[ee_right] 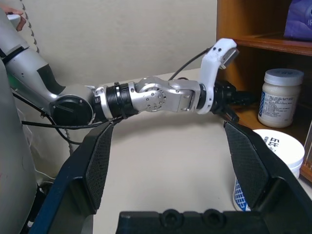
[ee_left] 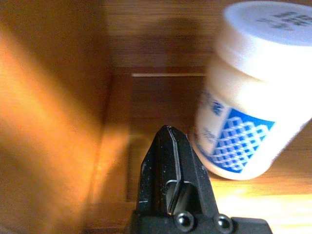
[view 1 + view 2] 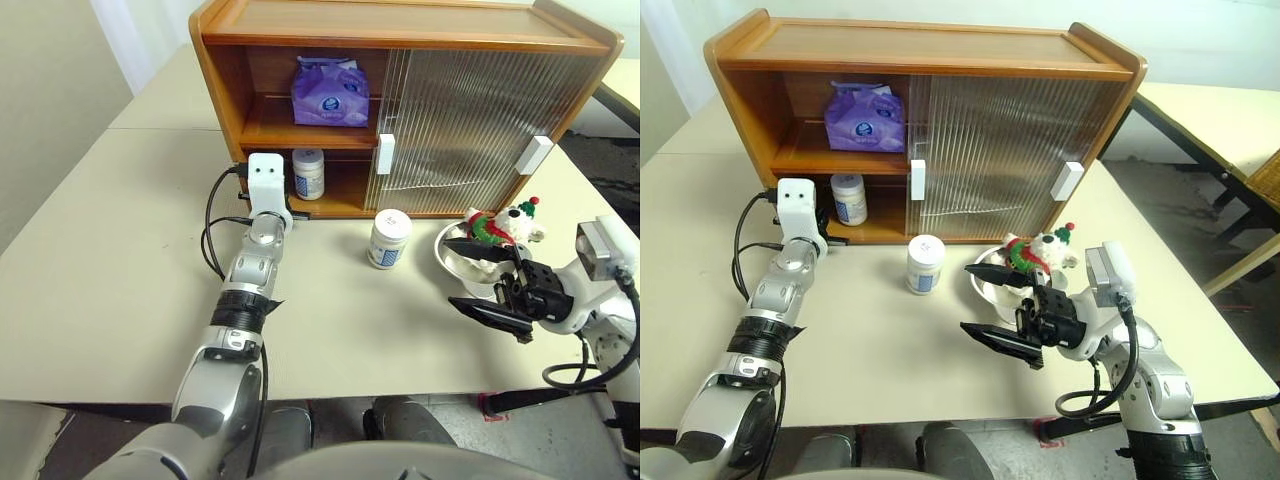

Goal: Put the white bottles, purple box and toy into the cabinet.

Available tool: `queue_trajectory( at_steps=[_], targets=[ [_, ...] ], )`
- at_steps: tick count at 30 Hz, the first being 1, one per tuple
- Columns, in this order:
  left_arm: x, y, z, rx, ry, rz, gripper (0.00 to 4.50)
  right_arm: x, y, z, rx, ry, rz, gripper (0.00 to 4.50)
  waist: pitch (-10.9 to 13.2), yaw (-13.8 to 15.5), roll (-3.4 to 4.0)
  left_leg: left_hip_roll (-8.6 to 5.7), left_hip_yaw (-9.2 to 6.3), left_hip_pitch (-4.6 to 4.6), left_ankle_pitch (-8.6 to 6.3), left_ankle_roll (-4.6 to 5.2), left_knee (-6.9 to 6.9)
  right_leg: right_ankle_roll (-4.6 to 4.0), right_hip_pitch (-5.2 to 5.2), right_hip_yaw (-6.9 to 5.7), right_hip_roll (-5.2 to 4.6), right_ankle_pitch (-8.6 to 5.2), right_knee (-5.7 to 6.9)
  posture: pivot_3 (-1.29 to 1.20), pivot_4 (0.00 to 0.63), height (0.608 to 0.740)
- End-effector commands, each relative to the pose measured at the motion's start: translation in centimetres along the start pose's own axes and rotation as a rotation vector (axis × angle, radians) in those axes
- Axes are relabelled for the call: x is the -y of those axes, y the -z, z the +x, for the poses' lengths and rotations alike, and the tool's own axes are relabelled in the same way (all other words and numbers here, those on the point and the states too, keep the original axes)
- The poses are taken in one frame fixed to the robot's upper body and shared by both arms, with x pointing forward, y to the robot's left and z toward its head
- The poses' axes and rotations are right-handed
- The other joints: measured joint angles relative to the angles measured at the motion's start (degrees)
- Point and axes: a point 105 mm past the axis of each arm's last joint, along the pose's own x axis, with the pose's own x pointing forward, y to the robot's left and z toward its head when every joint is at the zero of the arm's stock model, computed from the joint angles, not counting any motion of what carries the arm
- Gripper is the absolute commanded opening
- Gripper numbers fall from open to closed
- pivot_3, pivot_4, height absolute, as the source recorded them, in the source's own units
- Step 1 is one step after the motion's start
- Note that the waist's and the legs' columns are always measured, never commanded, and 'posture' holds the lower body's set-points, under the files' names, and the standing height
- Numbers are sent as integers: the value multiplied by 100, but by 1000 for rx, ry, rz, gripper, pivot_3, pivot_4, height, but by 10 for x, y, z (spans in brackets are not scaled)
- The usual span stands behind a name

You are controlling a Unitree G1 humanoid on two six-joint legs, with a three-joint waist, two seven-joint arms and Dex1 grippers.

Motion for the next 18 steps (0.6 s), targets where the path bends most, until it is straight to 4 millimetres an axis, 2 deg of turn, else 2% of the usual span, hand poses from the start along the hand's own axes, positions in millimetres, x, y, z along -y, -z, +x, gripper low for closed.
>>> queue_trajectory(
  at_steps=[1,5,18],
  targets=[
    [15,-8,1,18,43,11,26,1,2,-3,-11,4,-5,4500,1,-8,-1,0,1,0,1,0,0,-7,0,1,0,-2,0,-171,46,740],
    [22,-10,1,20,61,4,26,1,3,-2,-8,4,-6,4500,1,-33,-1,0,5,3,3,-2,-2,-9,-1,0,1,-1,0,-172,44,740],
    [25,-13,8,27,95,4,26,1,-1,2,-8,10,-16,4500,1,-42,-1,1,6,2,3,-3,-2,15,-2,3,1,9,0,-177,41,740]
  ],
)
